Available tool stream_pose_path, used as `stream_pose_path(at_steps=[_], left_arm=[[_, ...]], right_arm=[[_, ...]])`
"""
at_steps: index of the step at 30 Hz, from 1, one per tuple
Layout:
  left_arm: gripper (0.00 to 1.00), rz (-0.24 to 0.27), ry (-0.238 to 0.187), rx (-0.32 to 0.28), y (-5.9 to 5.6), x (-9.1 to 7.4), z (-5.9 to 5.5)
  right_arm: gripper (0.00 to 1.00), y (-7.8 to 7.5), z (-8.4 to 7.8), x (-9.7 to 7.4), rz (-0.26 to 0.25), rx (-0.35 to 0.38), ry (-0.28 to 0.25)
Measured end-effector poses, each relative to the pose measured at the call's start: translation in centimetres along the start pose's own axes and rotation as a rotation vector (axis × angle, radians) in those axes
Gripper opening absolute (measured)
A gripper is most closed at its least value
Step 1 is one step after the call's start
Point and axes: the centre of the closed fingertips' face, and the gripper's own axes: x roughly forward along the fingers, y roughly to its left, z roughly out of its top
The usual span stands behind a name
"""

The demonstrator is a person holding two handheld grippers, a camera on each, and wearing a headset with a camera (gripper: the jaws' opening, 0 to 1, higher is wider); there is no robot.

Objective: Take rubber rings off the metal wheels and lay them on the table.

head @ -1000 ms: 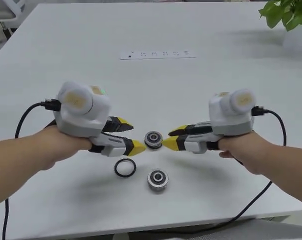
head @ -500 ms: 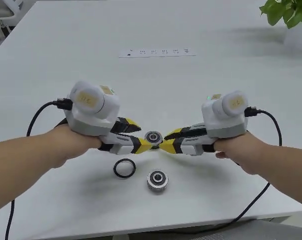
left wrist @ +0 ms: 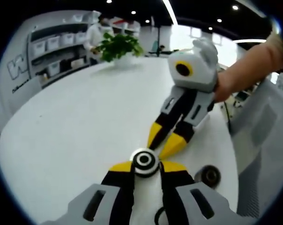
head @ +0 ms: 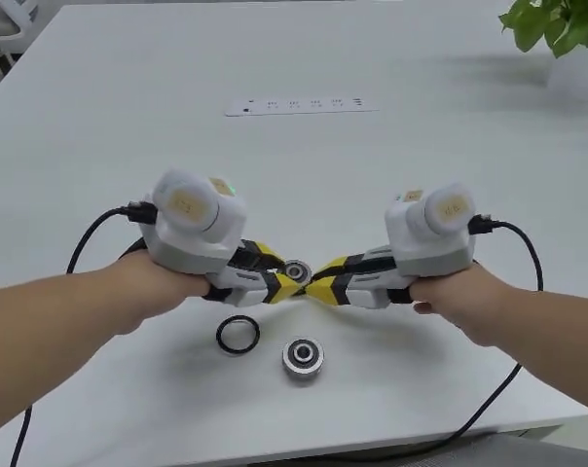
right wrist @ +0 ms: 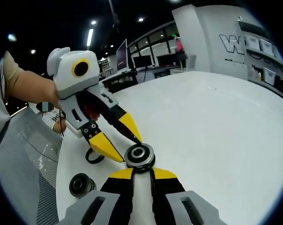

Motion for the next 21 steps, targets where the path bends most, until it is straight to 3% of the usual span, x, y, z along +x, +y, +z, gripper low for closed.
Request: stream_pose_path(at_steps=[6, 14, 21], left_arm=[[0.14, 0.025, 0.001, 0.026, 0.58, 0.43, 0.13], [0.13, 0.041, 0.001, 0.021, 0.3, 0.5, 0.28], [0.13, 0.041, 0.007, 0.032, 0.22, 0.44, 0.29]], right_arm=[[0.09, -0.05, 0.02, 0.04, -0.002, 0.002, -0.004], [0.05, -0.19, -0.07, 0.01, -0.013, 0.013, -0.007], [0.0, -0.56, -0.09, -0.09, -0.029, 0.098, -0.019]])
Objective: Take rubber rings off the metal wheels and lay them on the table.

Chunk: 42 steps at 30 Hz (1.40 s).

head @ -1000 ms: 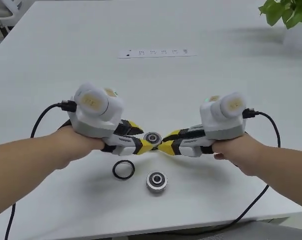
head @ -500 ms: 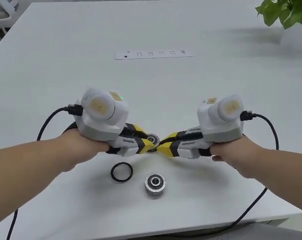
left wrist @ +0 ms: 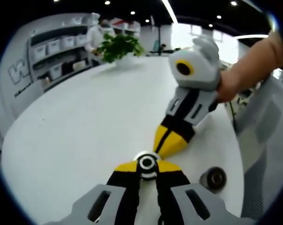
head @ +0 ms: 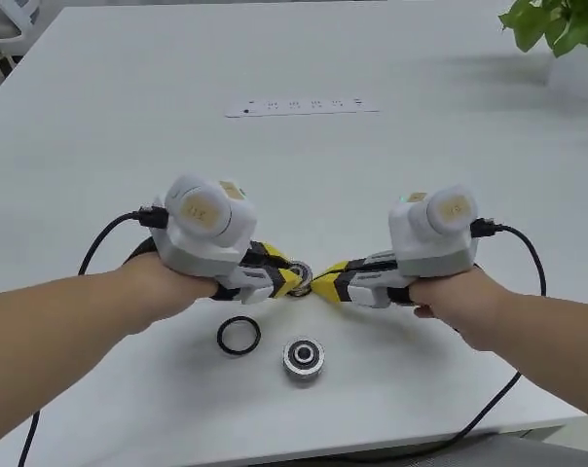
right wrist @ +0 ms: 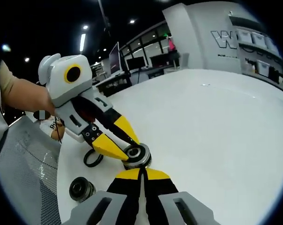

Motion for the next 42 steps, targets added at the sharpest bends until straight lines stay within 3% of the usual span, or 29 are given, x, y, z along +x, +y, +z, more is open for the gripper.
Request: stream_pose_path(at_steps=[8, 19, 34, 40, 42], left_arm=[[0.12, 0.02, 0.01, 0.005, 0.3, 0.0, -0.1], [0.12, 0.032, 0.02, -0.009, 0.2, 0.0, 0.0], [0.12, 0.041, 0.042, 0.009, 0.4, 0.0, -0.1], [0.12, 0.044, 0.042, 0.009, 0.5, 0.1, -0.1], [0.12, 0.044, 0.039, 0.011, 0.4, 0.1, -0.1]], right_arm=[[0.0, -0.5, 0.2, -0.3, 0.001, 0.21, -0.083], [0.0, -0.5, 1.5, -0.8, 0.011, 0.309, -0.159], [0.0, 0.3, 2.0, -0.7, 0.014, 0.296, -0.16], [0.0, 1.3, 2.4, -0.1, 0.047, 0.277, -0.154], [0.0, 2.4, 3.5, -0.1, 0.113, 0.282, -0.196]])
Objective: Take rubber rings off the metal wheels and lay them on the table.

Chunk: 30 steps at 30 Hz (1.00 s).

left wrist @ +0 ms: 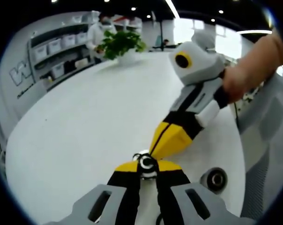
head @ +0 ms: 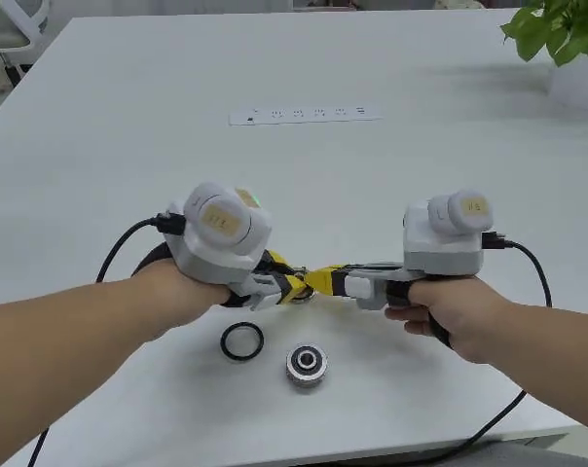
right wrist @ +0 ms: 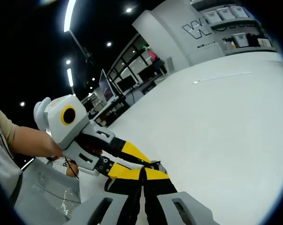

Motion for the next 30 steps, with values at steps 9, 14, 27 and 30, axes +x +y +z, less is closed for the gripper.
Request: stream_pose_path(at_steps=[9, 14, 27, 30], left_arm=[[0.12, 0.006, -0.007, -0.011, 0.0, -0.1, 0.1], [0.12, 0.007, -0.014, -0.017, 0.0, -0.1, 0.1], [0.18, -0.022, -0.013, 0.005, -0.7, -0.5, 0.5], [0.19, -0.024, -0.028, 0.004, -0.5, -0.7, 0.9]], right_arm=[[0.0, -0.8, -0.5, -0.5, -0.039, -0.019, 0.022], [0.0, -1.6, -0.8, -0.9, -0.066, -0.013, 0.03], [0.0, -1.5, -0.5, -1.0, -0.065, -0.001, 0.023], [0.0, -1.4, -0.3, -1.1, -0.065, 0.002, 0.018]])
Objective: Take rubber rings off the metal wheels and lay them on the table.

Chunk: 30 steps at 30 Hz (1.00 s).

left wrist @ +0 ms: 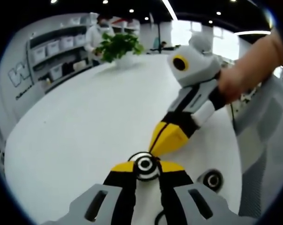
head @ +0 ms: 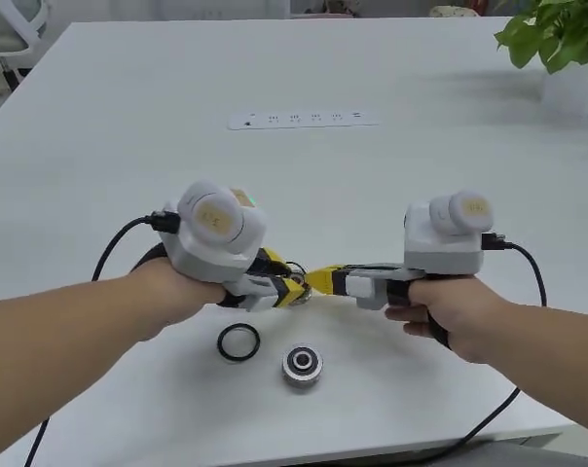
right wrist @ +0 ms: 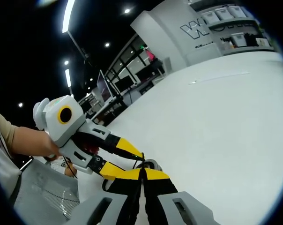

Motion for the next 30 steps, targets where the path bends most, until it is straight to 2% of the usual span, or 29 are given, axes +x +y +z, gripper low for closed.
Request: stream_pose_path(at_steps=[3, 15, 23, 30], left_arm=[[0.23, -0.007, -0.02, -0.019, 0.0, -0.4, 0.4], [0.33, -0.002, -0.075, -0.012, -0.1, -3.2, 1.4], [0.39, -0.007, -0.1, -0.014, -0.8, -5.5, 1.1], [0.47, -0.002, -0.106, -0.021, -0.9, -7.5, 0.1]], right_arm=[[0.0, 0.1, 0.4, -0.2, 0.0, 0.009, -0.012], [0.0, 1.5, 1.5, -0.3, 0.029, 0.017, -0.04], [0.0, 2.4, 1.9, -0.4, 0.048, 0.031, -0.048], [0.0, 3.2, 1.9, -0.3, 0.069, 0.034, -0.039]])
